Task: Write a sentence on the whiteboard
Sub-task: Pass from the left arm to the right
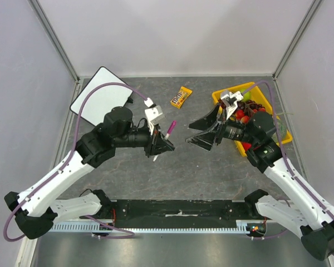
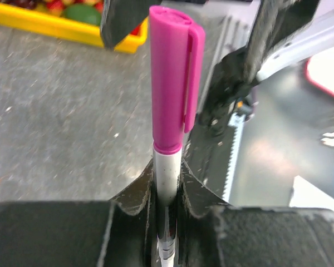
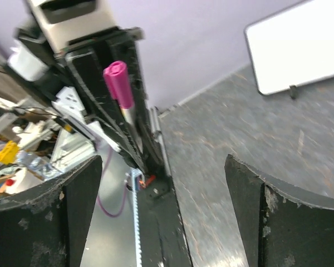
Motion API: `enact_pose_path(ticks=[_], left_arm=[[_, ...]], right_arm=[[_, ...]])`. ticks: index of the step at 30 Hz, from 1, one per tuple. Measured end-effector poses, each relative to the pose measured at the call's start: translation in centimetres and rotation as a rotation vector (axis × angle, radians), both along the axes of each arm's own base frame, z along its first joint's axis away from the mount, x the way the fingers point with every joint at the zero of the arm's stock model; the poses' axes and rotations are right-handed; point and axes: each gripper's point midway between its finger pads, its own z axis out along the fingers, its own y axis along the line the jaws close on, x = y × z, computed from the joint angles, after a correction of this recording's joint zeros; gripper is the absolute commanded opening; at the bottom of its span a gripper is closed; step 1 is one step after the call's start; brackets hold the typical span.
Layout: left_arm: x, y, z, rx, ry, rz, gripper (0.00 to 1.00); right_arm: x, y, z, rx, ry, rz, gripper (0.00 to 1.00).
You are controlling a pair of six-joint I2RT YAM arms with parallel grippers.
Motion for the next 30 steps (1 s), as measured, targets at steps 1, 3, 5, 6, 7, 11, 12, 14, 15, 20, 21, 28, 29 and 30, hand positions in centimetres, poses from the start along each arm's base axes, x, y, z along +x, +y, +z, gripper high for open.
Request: enact_pose_path(ticks=[1,3,5,6,7,11,12,14,15,20,21,28,29,30], left_arm=[[-0.1,-0.4,0.8,-0.05,0.028,-0.014,0.02],[-0.4,-0.9,2.3,-0.136,0.074,-0.046,0.02],[-0.9,-1.4,3.5,-0.199,0.116,-0.085,0.02],[-1.0,-1.4,3.8,-0.211,0.124,-0.095,0.02],[-1.2,-1.6,4.2,-0.228,0.138,-0.114,0.02],[-1.9,-2.3,4.7,-0.257,0.185,-0.17,0.02],[-2.0,-2.5,4.6,-0.258,0.198,-0.178,0.02],[-2.1,-2.7,4.4,-0.257,0.216,-0.191,0.02],[-2.1,-2.7,4.2,-0.256,0.224,-0.194,0.02],[-2.5,-2.7,4.1,-0.259,0.239,-0.211,0.02],[-2.5,-2.7,4.1,-0.26,0.24,-0.215,0.02],[-2.6,-2.6,3.7,-0.256,0.248,-0.213,0.02],[-2.6,-2.6,3.7,-0.256,0.247,-0.214,0.02],[-2.6,-2.6,3.7,-0.257,0.247,-0.214,0.02]], right_arm=[[-0.3,0.3,0.8,0.036,-0.01,0.02,0.94],[-1.1,1.2,2.1,0.095,-0.025,0.068,0.9],[-1.9,2.2,3.1,0.137,-0.034,0.118,0.86],[-2.4,2.8,3.4,0.154,-0.04,0.147,0.82],[-2.8,3.3,3.6,0.165,-0.042,0.169,0.8],[-3.7,5.2,3.8,0.182,-0.034,0.237,0.69],[-3.7,5.4,3.9,0.184,-0.03,0.243,0.67],[-3.5,5.7,3.9,0.187,-0.027,0.249,0.64],[-3.5,5.8,4.0,0.191,-0.029,0.249,0.62],[-3.4,5.8,4.4,0.203,-0.034,0.244,0.43],[-3.3,5.8,4.4,0.203,-0.031,0.242,0.38],[-3.1,6.0,4.5,0.213,-0.019,0.237,0.15],[-3.1,6.0,4.5,0.212,-0.016,0.237,0.08],[-3.1,6.0,4.4,0.211,-0.015,0.237,0.0]])
